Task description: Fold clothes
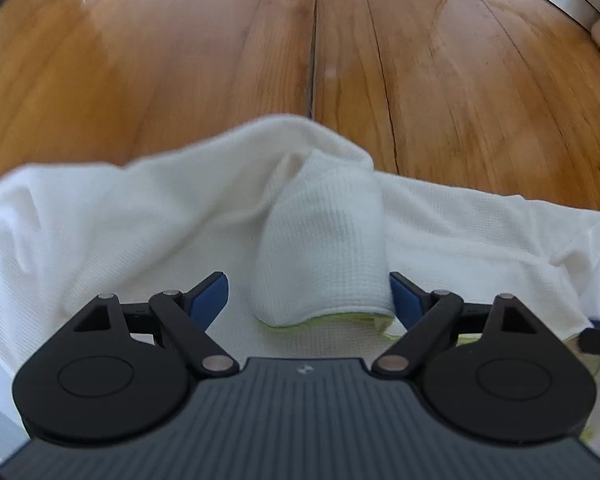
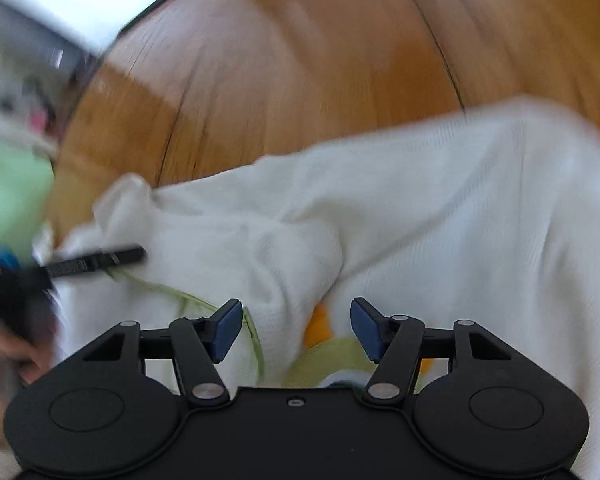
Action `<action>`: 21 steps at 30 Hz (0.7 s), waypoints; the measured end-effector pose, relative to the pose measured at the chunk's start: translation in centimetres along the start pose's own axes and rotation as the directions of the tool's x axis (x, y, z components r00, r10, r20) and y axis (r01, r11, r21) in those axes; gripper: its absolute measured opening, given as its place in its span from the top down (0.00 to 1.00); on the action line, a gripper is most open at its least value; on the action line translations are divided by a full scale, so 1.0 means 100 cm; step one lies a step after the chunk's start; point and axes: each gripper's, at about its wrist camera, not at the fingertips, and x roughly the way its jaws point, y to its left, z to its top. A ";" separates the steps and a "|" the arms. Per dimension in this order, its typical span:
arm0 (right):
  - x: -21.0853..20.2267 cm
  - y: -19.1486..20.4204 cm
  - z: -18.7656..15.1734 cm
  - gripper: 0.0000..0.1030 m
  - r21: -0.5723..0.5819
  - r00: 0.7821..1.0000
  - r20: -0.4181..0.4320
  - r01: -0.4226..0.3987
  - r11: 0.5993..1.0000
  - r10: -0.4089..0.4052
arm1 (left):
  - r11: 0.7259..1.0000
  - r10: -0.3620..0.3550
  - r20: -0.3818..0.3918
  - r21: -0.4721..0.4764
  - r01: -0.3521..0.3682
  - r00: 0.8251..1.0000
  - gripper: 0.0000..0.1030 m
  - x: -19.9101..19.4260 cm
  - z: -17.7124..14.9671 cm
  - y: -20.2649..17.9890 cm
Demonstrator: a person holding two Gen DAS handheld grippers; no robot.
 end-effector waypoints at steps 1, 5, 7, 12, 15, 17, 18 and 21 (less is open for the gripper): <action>0.002 -0.002 0.000 0.59 0.004 1.000 0.017 -0.015 1.000 0.015 | 1.000 -0.007 -0.009 0.002 0.007 1.000 0.48 0.002 0.000 -0.001; 0.000 0.016 0.022 0.86 -0.150 0.991 0.132 0.014 0.989 0.006 | 0.996 -0.010 0.069 0.085 0.004 0.998 0.92 -0.014 0.025 -0.020; -0.009 0.034 0.047 0.87 -0.248 0.979 0.206 0.046 0.968 0.006 | 0.990 -0.010 0.135 0.142 -0.010 0.991 0.93 -0.027 0.044 -0.033; -0.004 0.049 0.148 0.84 -0.255 0.957 0.264 0.192 0.948 -0.123 | 0.980 0.015 0.129 0.193 -0.040 0.991 0.84 -0.003 0.122 -0.040; 0.002 0.042 0.185 0.80 -0.170 0.921 0.292 0.316 0.933 -0.259 | 0.992 0.042 0.145 0.113 -0.058 0.988 0.34 -0.003 0.139 -0.026; -0.004 0.027 0.186 0.80 -0.098 0.948 0.268 0.205 0.974 -0.172 | 0.995 -0.009 0.219 0.103 -0.013 0.976 0.29 -0.016 0.131 -0.016; -0.007 0.019 0.182 0.80 -0.076 0.961 0.252 0.140 0.987 -0.116 | 0.995 -0.019 0.231 0.101 -0.005 0.973 0.22 -0.019 0.125 -0.011; -0.003 0.014 0.156 0.77 -0.150 0.979 0.196 0.094 0.984 -0.064 | 0.995 -0.026 0.242 0.097 0.002 0.970 0.19 -0.021 0.107 0.006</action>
